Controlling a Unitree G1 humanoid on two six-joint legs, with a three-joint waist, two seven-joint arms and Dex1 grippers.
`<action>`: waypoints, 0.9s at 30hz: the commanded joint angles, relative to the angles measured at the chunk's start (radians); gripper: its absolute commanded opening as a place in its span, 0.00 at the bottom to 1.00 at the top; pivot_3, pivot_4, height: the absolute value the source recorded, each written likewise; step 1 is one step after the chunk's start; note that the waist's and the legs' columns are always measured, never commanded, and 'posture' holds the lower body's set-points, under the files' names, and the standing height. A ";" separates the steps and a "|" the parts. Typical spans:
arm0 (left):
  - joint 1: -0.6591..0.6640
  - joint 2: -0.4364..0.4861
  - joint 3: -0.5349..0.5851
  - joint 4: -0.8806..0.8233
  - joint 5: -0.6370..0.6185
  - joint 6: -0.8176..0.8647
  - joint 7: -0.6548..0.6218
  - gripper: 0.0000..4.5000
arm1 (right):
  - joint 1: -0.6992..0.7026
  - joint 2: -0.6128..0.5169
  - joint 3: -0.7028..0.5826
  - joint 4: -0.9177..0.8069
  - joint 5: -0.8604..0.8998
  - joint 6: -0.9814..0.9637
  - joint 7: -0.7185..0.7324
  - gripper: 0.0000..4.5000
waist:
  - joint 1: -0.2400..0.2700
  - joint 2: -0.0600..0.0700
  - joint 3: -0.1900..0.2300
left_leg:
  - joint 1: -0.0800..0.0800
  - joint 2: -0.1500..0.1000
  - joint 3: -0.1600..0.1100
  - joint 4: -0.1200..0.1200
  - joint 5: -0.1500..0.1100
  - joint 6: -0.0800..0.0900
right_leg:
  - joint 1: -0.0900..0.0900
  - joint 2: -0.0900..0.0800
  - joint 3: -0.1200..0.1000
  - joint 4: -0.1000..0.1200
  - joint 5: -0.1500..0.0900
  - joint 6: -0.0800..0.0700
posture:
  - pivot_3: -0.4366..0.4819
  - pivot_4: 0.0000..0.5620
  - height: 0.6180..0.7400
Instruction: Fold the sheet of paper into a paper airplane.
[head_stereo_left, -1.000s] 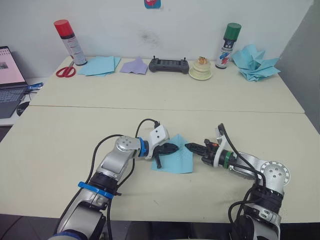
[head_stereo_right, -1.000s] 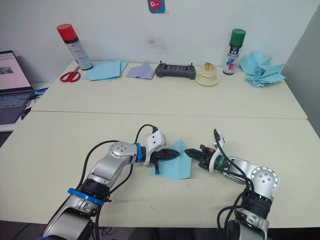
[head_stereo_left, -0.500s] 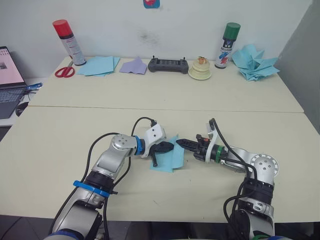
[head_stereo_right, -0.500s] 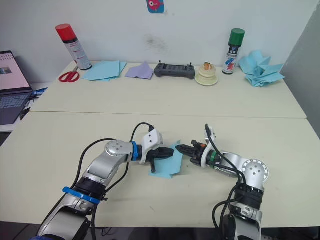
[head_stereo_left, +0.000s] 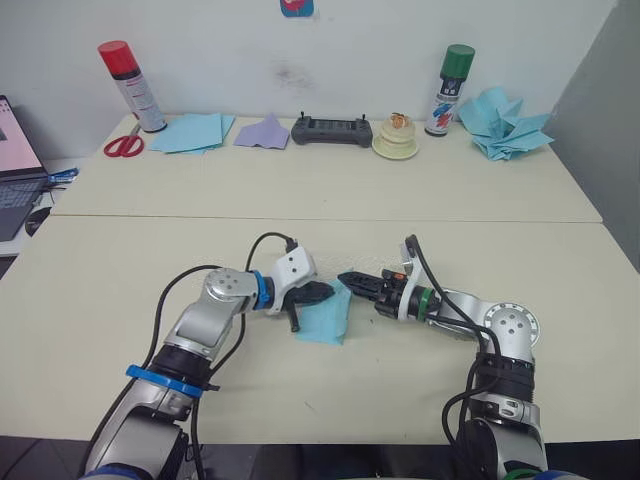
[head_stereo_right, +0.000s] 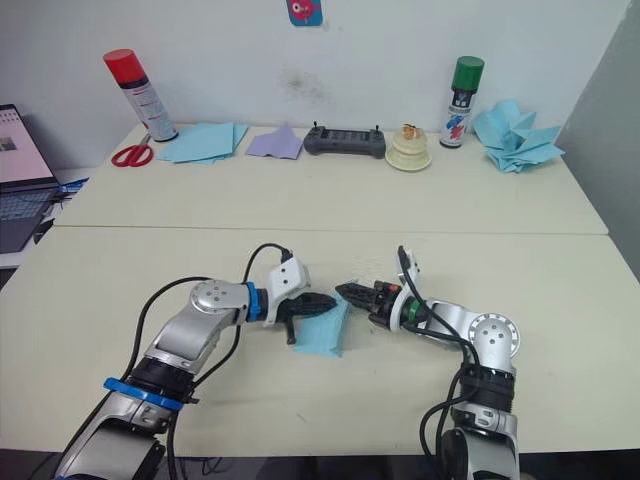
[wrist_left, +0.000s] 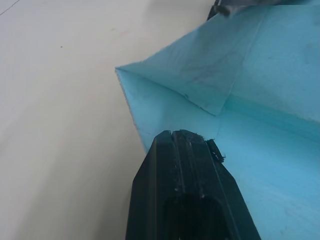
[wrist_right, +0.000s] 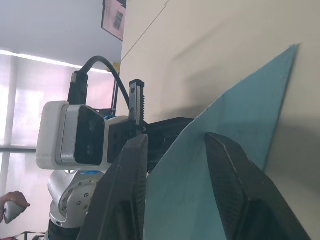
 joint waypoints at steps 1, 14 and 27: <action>0.037 0.008 -0.011 0.027 0.026 0.008 0.012 0.00 | -0.025 0.010 -0.011 0.000 0.055 -0.010 0.013 0.37 | -0.001 0.000 0.000 | 0.000 0.000 0.000 0.000 0.000 0.000 | 0.000 0.000 0.000 0.000 0.000 0.000 | 0.48 0.27 1.00; 0.041 -0.006 -0.022 0.018 0.032 0.007 0.016 0.00 | -0.024 0.022 0.017 0.027 0.061 -0.016 0.015 0.37 | -0.001 0.000 0.000 | 0.000 0.000 0.000 0.000 0.000 0.000 | 0.000 0.000 0.000 0.000 0.000 0.000 | 0.48 0.27 1.00; 0.038 0.005 -0.017 0.025 0.039 0.003 0.017 0.00 | -0.008 -0.159 0.378 -0.062 -0.270 -0.307 0.315 0.01 | -0.005 0.000 0.000 | 0.000 0.000 0.000 0.000 0.000 0.000 | 0.000 0.000 0.000 0.000 0.000 0.000 | 0.48 0.27 1.00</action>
